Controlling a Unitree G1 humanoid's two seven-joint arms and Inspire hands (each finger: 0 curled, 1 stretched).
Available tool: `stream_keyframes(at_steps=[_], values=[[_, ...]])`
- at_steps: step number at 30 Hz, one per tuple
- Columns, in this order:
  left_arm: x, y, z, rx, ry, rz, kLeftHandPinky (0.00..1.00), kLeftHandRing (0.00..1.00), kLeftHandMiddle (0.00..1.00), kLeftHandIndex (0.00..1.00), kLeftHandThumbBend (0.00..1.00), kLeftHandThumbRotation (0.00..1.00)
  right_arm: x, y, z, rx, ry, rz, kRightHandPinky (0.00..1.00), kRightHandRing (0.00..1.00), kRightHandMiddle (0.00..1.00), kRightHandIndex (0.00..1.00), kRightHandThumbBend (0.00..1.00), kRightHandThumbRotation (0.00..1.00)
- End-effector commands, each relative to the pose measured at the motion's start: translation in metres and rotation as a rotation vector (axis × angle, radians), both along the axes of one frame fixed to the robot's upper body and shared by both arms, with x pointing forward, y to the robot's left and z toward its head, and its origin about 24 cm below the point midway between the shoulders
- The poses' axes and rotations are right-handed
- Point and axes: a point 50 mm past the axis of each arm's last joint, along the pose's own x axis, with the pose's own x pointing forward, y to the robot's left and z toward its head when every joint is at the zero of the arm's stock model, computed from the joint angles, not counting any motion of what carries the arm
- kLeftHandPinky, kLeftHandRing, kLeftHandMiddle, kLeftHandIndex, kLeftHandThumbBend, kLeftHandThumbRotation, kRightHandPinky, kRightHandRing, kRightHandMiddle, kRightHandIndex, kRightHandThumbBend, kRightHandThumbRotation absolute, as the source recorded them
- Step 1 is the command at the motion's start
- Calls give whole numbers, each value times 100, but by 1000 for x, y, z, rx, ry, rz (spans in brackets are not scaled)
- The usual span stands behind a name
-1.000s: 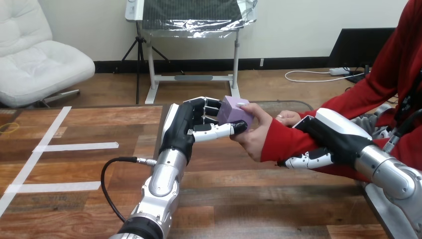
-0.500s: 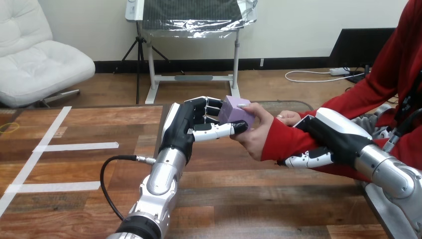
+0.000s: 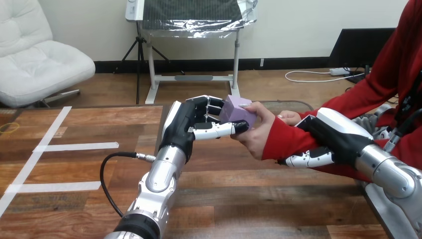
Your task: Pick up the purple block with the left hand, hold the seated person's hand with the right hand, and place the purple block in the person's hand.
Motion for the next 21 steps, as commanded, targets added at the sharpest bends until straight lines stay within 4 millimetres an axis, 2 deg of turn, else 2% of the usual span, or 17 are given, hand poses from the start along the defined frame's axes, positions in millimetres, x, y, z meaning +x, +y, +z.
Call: stream_keyframes(at_steps=[1,6,9,11,15,18,21], values=[[9,-13,23,-18,-76,-87,40,44,47,47,68,0,11,31,21,114,-115,70,17,21,27,27,54,41],[8,-11,20,-38,-42,-125,47,54,56,56,70,2,11,30,20,114,-115,69,17,21,27,27,54,39],[7,-9,18,-33,-33,-139,55,62,64,66,74,14,11,29,20,112,-112,66,18,22,28,29,54,38],[7,-8,18,-25,-33,-145,64,71,71,75,79,30,10,29,20,111,-111,64,19,23,29,32,55,38],[6,-4,17,-10,-43,-152,73,80,79,83,84,46,10,28,19,109,-97,65,23,27,33,37,58,40],[5,-1,17,-4,-52,-152,77,84,83,87,89,57,10,27,19,106,-75,67,29,33,38,42,61,44],[4,1,17,-1,-58,-151,81,87,87,90,94,68,10,26,19,98,-51,71,38,43,47,51,67,52]])
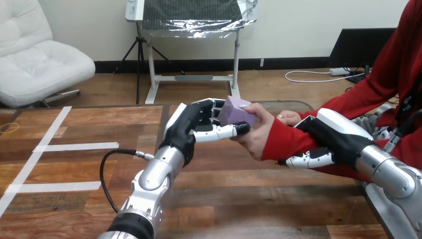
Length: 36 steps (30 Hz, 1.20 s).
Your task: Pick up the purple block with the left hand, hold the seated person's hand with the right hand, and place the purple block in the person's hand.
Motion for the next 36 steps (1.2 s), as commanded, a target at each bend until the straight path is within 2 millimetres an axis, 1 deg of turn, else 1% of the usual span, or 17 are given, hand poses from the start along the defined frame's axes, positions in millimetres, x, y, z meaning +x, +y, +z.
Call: stream_keyframes(at_steps=[1,6,8,14,17,22,29,36], values=[[5,-3,18,-1,-91,-34,82,88,87,91,95,71,10,26,19,87,-63,73,40,46,50,54,69,55],[3,2,18,9,-104,-34,86,90,90,93,98,82,9,25,20,70,-44,83,52,58,62,64,77,65],[3,3,18,12,-109,-33,88,92,92,94,99,88,9,25,20,64,-41,87,58,64,67,70,82,70],[0,7,20,15,-133,-28,90,92,93,95,100,96,8,24,21,36,-31,103,65,72,75,78,90,79],[0,9,20,9,-140,-27,90,93,93,95,100,99,7,24,21,29,-16,109,68,76,79,82,95,85],[-2,12,21,-6,-149,-22,91,93,93,95,100,100,7,23,20,30,10,120,71,80,82,85,98,89],[-4,13,20,-8,-168,-10,92,93,92,94,100,100,6,23,19,26,50,138,73,84,85,88,100,92],[-7,14,18,-4,-183,-3,94,93,91,94,100,100,6,22,18,40,96,146,75,87,87,89,100,93]])
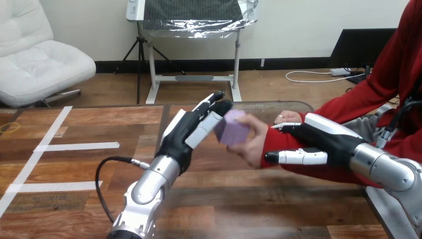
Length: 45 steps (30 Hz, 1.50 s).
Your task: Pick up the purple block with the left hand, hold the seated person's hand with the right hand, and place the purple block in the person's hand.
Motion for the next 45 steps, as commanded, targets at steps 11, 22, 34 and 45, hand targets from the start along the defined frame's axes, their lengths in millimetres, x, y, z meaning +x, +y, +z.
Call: stream_keyframes(at_steps=[11,22,34,45], values=[[4,2,20,-18,-122,14,99,96,93,94,100,100,4,12,12,48,-10,57,75,87,88,90,100,95],[-4,3,17,-95,-117,81,100,98,94,93,100,100,-2,11,12,63,-77,23,74,86,88,89,100,99],[-28,8,20,-148,-189,144,89,91,90,91,100,100,-23,19,23,248,-274,-107,70,83,86,88,99,100],[-72,17,34,-206,-289,173,71,79,81,80,91,100,-58,35,41,577,-429,-107,80,88,88,90,95,100]])
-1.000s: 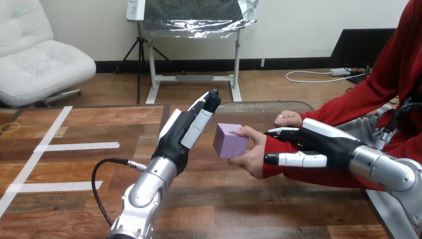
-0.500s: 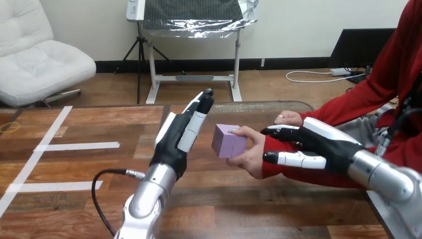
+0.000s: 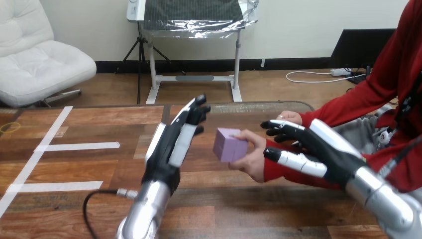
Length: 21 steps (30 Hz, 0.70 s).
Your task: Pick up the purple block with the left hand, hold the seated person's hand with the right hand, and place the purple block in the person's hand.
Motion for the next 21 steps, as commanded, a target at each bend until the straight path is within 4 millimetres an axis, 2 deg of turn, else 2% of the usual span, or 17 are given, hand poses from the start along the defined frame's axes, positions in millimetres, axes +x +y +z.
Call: stream_keyframes(at_steps=[1,7,12,16,21], values=[[-28,7,44,-66,-224,30,70,78,80,79,90,100,-17,22,55,335,-331,-7,81,89,89,90,94,100],[-57,16,54,-44,-292,4,64,74,76,74,82,100,-38,36,64,471,-383,66,86,91,91,92,95,100],[-79,24,60,-37,-326,-19,62,73,75,72,78,100,-52,49,67,585,-411,105,87,91,91,91,96,100],[-94,31,64,-39,-334,-26,59,71,73,71,73,100,-59,59,64,692,-425,107,83,87,88,88,92,100],[-107,42,67,-18,-335,-16,58,70,72,71,70,100,-67,67,57,754,-415,103,81,85,85,86,87,100]])
